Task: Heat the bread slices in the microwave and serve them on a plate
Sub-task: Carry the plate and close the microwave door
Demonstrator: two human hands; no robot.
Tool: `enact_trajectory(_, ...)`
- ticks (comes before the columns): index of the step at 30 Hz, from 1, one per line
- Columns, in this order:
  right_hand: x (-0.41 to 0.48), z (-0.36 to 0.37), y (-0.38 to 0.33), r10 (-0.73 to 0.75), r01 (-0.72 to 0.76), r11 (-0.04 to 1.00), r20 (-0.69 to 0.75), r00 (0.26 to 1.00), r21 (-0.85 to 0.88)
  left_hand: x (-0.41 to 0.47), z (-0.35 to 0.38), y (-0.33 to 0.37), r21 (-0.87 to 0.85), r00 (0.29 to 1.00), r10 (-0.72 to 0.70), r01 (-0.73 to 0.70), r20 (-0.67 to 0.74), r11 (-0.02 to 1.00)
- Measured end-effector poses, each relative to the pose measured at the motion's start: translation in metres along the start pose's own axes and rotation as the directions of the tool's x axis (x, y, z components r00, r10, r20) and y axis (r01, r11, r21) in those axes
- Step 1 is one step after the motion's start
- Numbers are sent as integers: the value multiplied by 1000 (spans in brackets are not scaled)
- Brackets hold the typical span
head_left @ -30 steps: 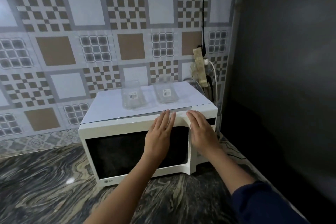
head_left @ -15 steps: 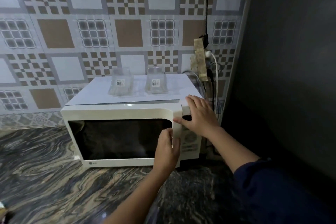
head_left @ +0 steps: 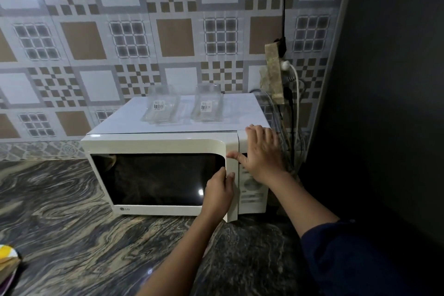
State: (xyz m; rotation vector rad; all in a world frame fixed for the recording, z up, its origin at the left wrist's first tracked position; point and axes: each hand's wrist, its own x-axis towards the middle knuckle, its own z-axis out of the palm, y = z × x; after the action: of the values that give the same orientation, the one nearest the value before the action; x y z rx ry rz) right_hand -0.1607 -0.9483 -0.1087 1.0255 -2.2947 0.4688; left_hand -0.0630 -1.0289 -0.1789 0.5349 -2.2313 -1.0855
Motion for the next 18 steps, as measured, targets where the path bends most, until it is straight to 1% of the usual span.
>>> enact_trajectory(6, 5, 2, -2, 38, -38, 999, -10, 999, -19, 11, 5, -1, -28, 1000, -22, 22, -11, 999)
enact_trajectory(10, 4, 3, 1, 16, -16, 1000, -6, 1000, -16, 10, 8, -5, -32, 999, -20, 19, -26, 999)
enact_trajectory(14, 3, 1, -1, 21, -21, 999, 14, 1000, -45, 12, 7, -9, -48, 1000, -21, 22, 17, 999)
enact_trajectory(18, -4, 0, -5, 52, -42, 994, 96, 994, -104, 9, 5, -13, -53, 997, -29, 33, 74, 998)
